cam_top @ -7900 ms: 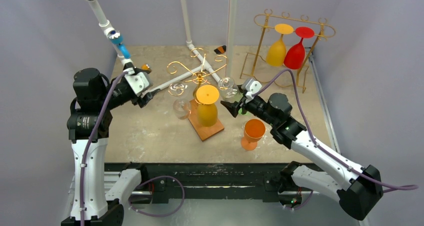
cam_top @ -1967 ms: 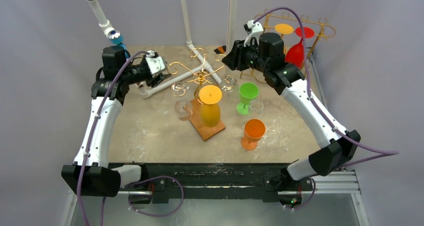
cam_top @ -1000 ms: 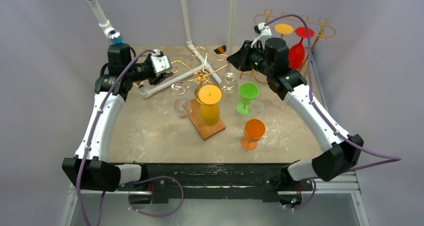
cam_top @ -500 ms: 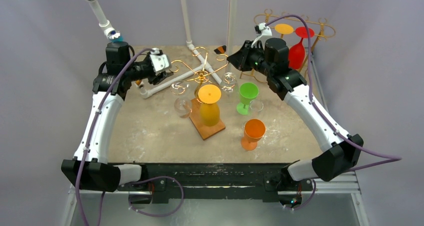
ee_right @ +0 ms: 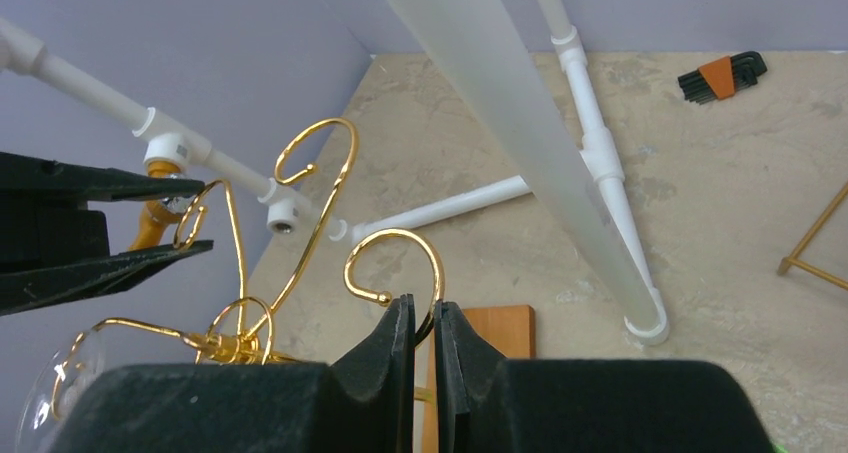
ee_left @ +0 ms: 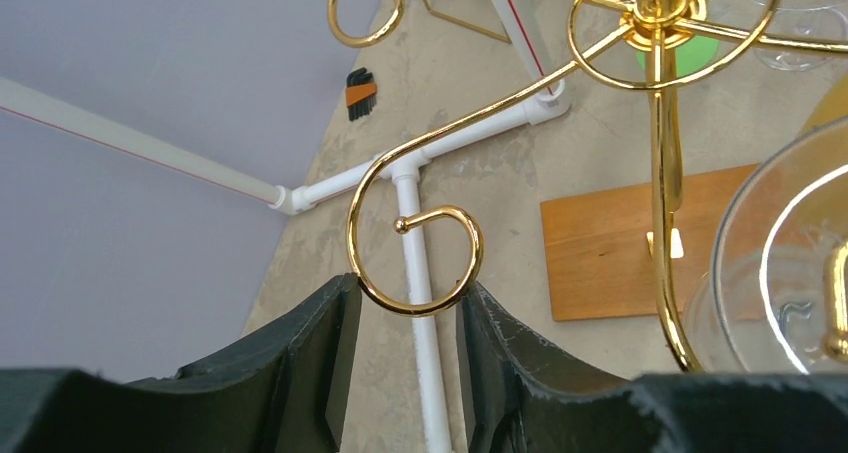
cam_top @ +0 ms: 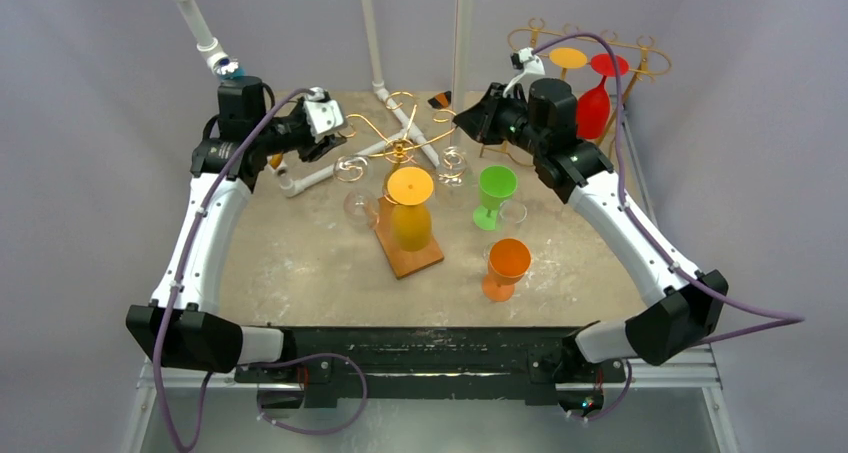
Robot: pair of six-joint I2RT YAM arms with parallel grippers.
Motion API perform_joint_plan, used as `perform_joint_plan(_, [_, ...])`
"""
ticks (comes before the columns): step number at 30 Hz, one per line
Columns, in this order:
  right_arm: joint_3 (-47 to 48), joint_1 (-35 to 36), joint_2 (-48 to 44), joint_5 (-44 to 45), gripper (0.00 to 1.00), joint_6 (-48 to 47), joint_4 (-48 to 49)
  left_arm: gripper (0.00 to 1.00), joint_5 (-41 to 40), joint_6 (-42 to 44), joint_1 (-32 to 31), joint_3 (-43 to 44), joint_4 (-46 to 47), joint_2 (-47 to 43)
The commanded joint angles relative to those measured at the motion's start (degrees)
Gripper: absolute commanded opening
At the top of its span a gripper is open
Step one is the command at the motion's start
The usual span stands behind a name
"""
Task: Place the wine glass upside down on the wine glass rack
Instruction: Adjust the wine rack at the center of the board.
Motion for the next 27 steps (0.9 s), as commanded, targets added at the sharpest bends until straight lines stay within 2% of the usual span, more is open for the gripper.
perform_joint_plan(1, [-1.5, 5.2, -2.0, -5.6, 0.0, 1.8, -0.1, 0.38, 0.4, 0.5, -1.6, 4.3, 7.1, 2.1])
perform_joint_plan(27, [-10.3, 8.9, -9.6, -2.3, 0.0, 4.4, 0.2, 0.38, -2.2, 3.7, -5.5, 8.3, 4.3, 7.1])
